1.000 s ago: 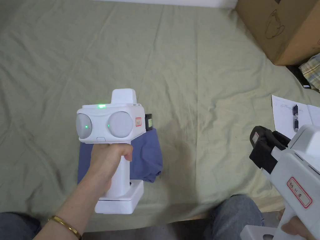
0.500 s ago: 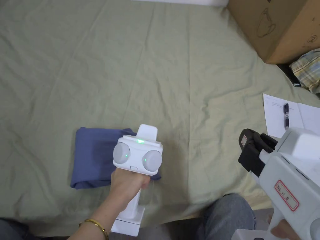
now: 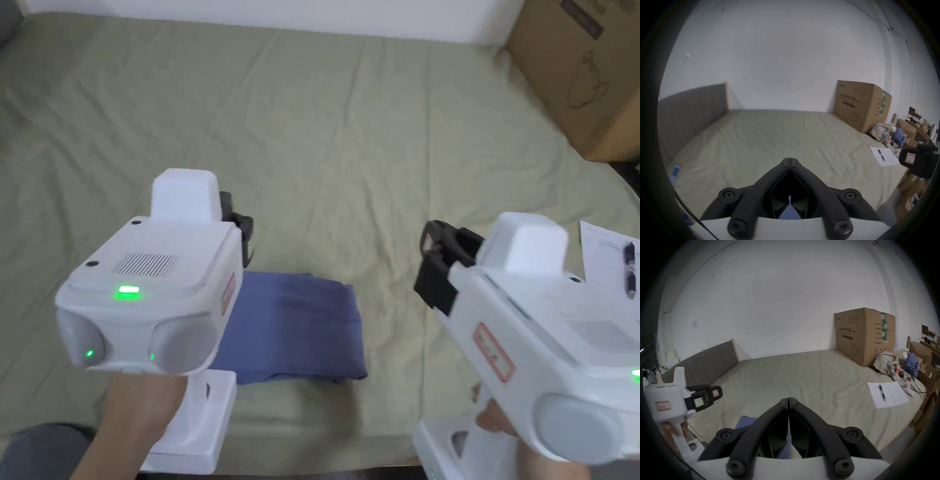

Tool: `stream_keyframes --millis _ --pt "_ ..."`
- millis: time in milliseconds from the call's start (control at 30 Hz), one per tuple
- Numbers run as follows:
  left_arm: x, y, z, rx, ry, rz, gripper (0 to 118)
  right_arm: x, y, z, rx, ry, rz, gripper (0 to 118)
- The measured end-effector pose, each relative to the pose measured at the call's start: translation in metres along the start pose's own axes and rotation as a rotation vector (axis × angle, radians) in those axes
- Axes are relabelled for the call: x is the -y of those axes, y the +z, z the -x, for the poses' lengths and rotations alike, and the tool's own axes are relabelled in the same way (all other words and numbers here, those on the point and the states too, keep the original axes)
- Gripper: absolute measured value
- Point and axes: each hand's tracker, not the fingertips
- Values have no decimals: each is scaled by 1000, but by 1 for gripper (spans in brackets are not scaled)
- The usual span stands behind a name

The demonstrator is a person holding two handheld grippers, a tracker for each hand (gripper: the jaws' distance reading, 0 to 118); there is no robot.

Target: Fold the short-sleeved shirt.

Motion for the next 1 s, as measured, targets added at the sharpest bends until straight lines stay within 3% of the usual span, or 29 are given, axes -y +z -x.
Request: stream_keyframes --millis 133,200,300,467,633,700,733,767,833,867,1000 --pt "11 17 26 -70 -7 14 0 21 -49 40 -39 55 23 0" --pt "17 24 39 -79 27 28 0 40 -77 53 -71 46 99 0" --pt "23 29 49 -107 63 53 0 71 -110 67 -43 73 214 0" --pt "41 25 71 -115 91 88 0 119 -143 76 -32 122 390 0" --pt "42 19 80 -116 125 122 0 150 -154 75 -11 93 437 0" --pt "40 16 81 -106 148 128 22 151 -155 77 -1 98 420 0" --pt "39 13 84 -103 157 125 42 150 -154 77 0 100 422 0" --pt "38 10 86 -102 165 121 75 150 -154 77 0 104 421 0" --pt "34 1 91 -93 189 132 110 150 -154 76 1 106 420 0" --pt "31 -6 96 -54 221 153 118 149 -153 76 0 103 419 0" --pt "27 -42 126 194 419 271 118 148 -153 75 1 94 419 0"
